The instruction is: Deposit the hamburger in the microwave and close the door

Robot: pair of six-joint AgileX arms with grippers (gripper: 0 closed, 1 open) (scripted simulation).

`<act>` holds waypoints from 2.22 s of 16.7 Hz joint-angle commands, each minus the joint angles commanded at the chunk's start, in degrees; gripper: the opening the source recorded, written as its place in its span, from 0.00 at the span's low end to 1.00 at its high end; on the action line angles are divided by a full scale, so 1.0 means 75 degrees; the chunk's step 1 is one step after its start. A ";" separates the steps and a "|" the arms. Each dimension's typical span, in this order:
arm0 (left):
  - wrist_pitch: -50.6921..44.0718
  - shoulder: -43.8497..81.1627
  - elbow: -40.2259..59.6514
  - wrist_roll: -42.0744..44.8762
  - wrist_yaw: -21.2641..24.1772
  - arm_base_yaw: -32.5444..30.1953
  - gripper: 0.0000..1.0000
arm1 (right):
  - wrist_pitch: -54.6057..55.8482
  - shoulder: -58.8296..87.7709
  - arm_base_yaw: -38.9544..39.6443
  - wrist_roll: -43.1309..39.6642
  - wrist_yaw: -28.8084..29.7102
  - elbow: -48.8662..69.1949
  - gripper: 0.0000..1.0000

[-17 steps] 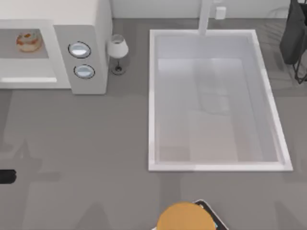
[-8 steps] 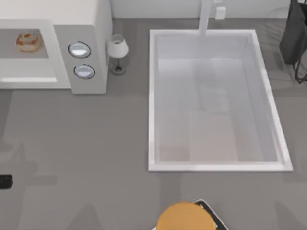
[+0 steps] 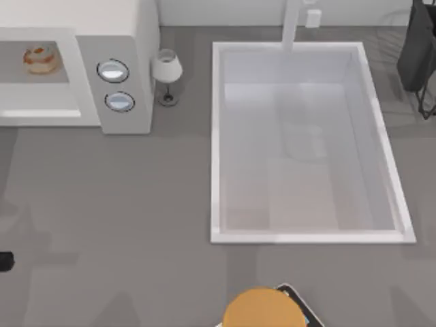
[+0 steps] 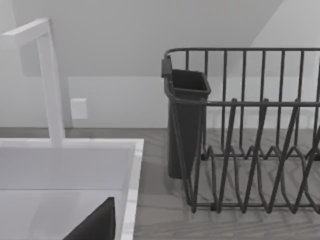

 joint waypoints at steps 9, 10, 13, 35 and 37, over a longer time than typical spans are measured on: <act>0.2364 0.2657 0.0240 0.0030 0.0777 0.0780 0.00 | 0.0000 0.0000 0.0000 0.0000 0.0000 0.0000 1.00; 0.2579 0.2887 0.0269 0.0033 0.0800 0.0806 0.00 | 0.0000 0.0000 0.0000 0.0000 0.0000 0.0000 1.00; 0.2800 0.3112 0.0303 0.0036 0.0804 0.0810 0.00 | 0.0000 0.0000 0.0000 0.0000 0.0000 0.0000 1.00; 0.2174 0.3299 0.0750 0.0528 -0.0620 -0.0429 0.00 | 0.0000 0.0000 0.0000 0.0000 0.0000 0.0000 1.00; 0.1714 0.4025 0.1475 0.1156 -0.0237 0.0296 0.00 | 0.0000 0.0000 0.0000 0.0000 0.0000 0.0000 1.00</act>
